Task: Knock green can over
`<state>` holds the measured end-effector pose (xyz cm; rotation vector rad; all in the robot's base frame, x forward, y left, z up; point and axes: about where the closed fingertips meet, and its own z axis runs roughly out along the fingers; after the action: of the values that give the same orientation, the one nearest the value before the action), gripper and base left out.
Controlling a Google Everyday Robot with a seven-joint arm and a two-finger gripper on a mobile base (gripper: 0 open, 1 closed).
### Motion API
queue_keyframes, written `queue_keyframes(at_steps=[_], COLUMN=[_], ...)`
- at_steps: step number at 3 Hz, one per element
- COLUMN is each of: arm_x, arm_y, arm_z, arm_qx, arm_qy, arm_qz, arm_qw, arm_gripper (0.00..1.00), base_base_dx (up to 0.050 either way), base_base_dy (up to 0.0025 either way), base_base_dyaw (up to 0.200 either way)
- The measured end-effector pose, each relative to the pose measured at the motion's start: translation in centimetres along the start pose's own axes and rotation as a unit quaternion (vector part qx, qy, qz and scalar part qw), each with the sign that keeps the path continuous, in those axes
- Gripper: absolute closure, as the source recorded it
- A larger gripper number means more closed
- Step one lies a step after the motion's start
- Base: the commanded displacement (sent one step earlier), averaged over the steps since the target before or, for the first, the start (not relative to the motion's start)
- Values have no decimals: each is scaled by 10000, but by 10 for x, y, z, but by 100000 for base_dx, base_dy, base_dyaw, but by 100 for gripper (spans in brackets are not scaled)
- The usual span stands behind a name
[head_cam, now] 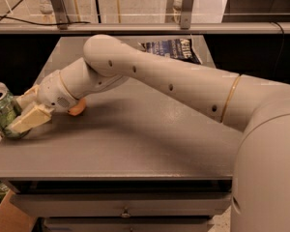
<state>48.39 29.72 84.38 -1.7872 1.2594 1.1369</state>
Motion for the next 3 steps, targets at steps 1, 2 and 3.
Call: queue_keyframes(at_steps=[1,2,3], arm_x=[2,0,-11], arm_y=[1,2,2], arm_z=[-6,-32,-70], arm_qx=[76,312,606], arm_qy=[16,168,415], arm_qz=[45,37,-59], arm_qw=[10000,9994,9973], arm_gripper=[100,100,100], base_base_dx=[0,0,0], base_base_dy=[0,0,0], base_base_dyaw=[0,0,0])
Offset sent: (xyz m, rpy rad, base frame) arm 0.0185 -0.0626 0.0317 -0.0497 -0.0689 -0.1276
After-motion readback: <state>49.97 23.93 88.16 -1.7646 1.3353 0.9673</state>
